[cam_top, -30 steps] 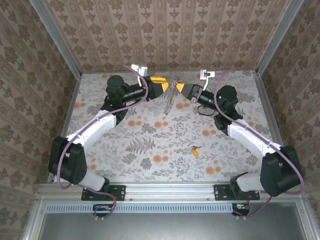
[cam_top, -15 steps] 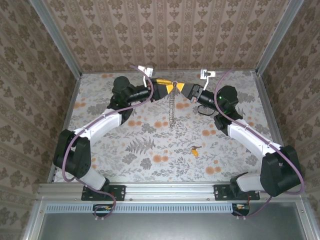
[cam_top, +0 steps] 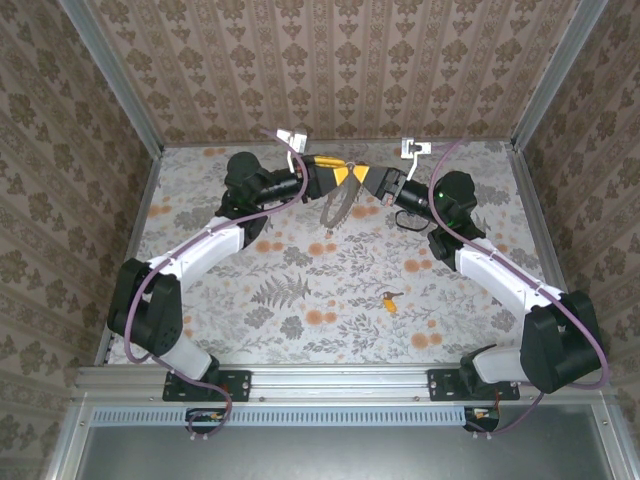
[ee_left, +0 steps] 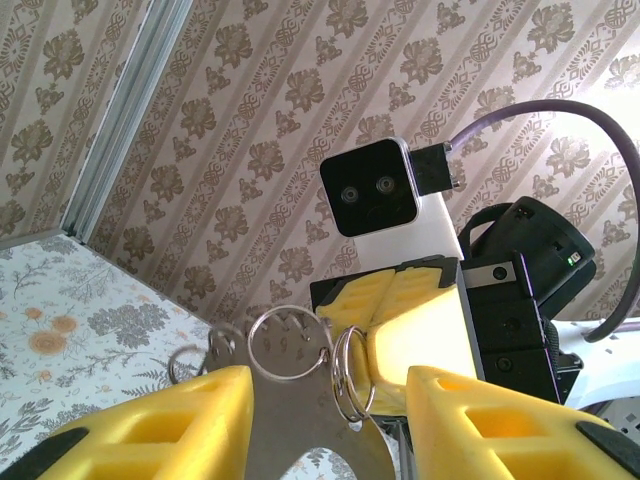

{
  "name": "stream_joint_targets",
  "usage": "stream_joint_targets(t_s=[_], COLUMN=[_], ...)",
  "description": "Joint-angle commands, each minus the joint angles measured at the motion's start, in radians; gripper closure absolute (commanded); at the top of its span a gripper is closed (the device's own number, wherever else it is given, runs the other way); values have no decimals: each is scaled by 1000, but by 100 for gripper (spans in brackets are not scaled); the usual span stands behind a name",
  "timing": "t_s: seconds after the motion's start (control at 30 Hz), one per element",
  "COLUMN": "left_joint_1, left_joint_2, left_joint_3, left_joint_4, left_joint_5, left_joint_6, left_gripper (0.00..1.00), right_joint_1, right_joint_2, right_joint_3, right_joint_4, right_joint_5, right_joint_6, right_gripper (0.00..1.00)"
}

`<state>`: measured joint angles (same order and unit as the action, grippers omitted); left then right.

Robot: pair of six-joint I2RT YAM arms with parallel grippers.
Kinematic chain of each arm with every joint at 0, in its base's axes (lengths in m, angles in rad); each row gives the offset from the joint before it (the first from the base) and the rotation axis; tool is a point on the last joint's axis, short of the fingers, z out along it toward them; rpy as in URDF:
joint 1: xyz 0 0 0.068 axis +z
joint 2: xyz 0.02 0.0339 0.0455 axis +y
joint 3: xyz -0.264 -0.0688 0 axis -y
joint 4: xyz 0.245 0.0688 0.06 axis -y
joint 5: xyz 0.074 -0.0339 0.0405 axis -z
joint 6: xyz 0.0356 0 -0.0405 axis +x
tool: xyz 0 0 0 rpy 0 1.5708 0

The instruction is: Put the keys on the keyring

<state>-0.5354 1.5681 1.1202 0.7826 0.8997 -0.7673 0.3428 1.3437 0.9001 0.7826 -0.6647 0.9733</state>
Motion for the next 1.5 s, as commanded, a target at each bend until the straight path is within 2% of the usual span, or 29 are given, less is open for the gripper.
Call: stream_joint_targets(t_s=[0.0, 0.67, 0.83, 1.0, 1.13, 1.27, 1.33, 1.43, 1.47], left_joint_1=[-1, -17, -26, -28, -28, -28, -27, -25, -22], left_joint_2=[-33, -15, -10, -11, -12, -15, -14, -17, -20], left_joint_3=[21, 39, 45, 46, 38, 34, 33, 32, 33], left_joint_4=[33, 52, 52, 50, 49, 37, 29, 18, 9], left_joint_5=[5, 12, 17, 13, 7, 3, 4, 7, 9], left_joint_6=[-3, -19, -18, -18, -16, -5, 3, 18, 29], left_gripper=[58, 75, 76, 83, 84, 91, 100, 100, 100], right_joint_1=[-4, -4, -4, -5, -5, -6, -6, -11, -15], right_joint_2=[-9, -3, -1, -1, -1, 2, 5, 7, 6], right_joint_3=[12, 16, 14, 12, 13, 12, 16, 30, 35], right_joint_4=[47, 33, 30, 26, 17, 9, 1, -35, -55], right_joint_5=[8, 5, 6, 7, 8, 11, 12, 12, 15], right_joint_6=[3, 4, 3, -1, -7, -10, -12, -15, -15], right_gripper=[100, 100, 100, 100, 100, 100, 100, 100, 94])
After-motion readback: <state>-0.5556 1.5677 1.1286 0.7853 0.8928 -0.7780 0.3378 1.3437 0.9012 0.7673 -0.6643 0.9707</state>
